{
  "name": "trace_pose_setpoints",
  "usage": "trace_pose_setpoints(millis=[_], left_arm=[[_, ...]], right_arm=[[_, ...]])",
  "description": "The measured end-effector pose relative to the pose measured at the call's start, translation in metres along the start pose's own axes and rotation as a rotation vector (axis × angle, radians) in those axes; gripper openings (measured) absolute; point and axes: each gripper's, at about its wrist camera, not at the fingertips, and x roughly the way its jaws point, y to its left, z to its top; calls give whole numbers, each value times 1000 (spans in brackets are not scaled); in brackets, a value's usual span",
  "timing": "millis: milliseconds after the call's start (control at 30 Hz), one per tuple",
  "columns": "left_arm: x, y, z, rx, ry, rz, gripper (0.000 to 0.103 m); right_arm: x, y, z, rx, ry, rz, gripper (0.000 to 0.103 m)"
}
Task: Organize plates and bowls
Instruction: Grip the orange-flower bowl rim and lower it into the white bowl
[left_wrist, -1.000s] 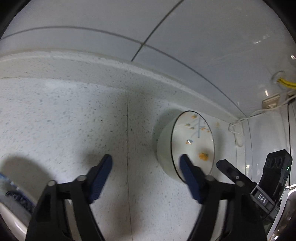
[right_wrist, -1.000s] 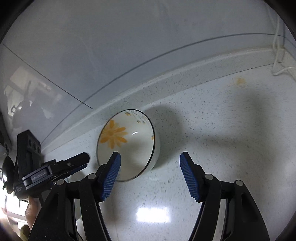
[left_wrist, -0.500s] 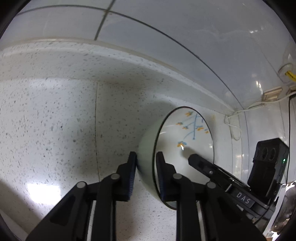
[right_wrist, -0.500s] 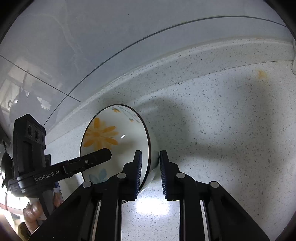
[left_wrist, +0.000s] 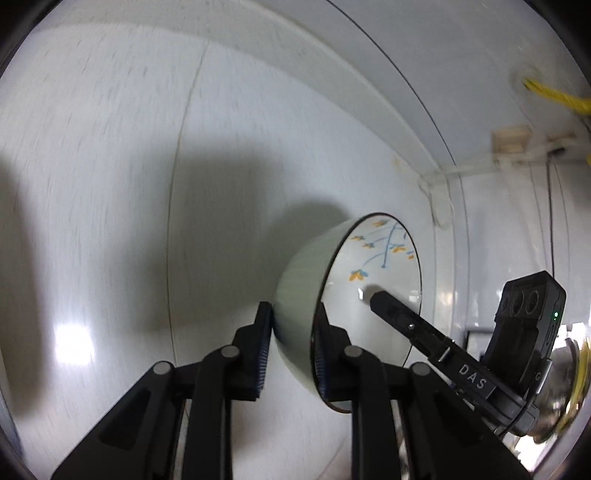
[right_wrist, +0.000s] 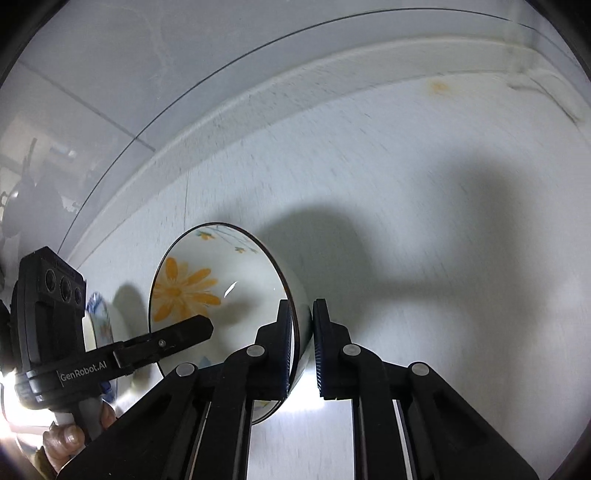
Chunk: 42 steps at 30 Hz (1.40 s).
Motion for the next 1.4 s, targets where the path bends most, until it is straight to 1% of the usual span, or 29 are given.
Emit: trace_pose_setpoints(millis=[100,167,200,233,367,467,567,700,800,867,933,1000,1033,1067,1133,1167,1233,1400], left_arm=[[-19,-2,-33,16,2,-15,20],[-37,1,-53,18,-6,-20,20],[-53,4,-64,19,-20,-24,20],[-63,8,-72,20,-36,-24,20],[-126,27,-101,1,-116,-20,20],[-193,50,-121,-16,-199,-1,20],[-254,65,-138,-16,-273,29,20],[-321,84,-149,-23,-345,68,20],[-356,104,-148,-43,-379,65,20],[-372,122,-144,-56,-388,56,20],[-376,139,-132,-69,-382,49,20],[-366,151,-119,-74,-365,46,20],[-358,159,-111,-80,-347,42,20],[-350,164,-106,-84,-332,42,20],[-331,172,-92,-94,-299,43,20],[-323,177,-85,-100,-285,40,20],[-304,185,-71,-108,-259,34,20],[-260,199,-40,-117,-188,35,20]], right_arm=[[-24,10,-35,11,-10,-22,10],[-39,22,-55,10,-16,-25,10],[-44,30,-63,5,-20,-24,10],[-49,42,-71,-8,-24,-22,9],[-69,102,-100,-90,-44,7,9],[-82,155,-119,-150,-53,54,9],[-94,204,-131,-208,-65,85,9],[-99,261,-139,-260,-78,129,9],[-95,293,-138,-287,-76,159,9],[-85,308,-133,-306,-70,159,9],[-79,315,-135,-314,-58,152,9],[-67,317,-136,-311,-43,143,9],[-59,314,-134,-302,-32,137,9],[-60,310,-135,-295,-23,131,9],[-44,306,-128,-275,1,116,9],[-32,312,-123,-265,8,111,9],[-13,312,-113,-242,22,94,9],[20,290,-98,-187,63,66,9]])
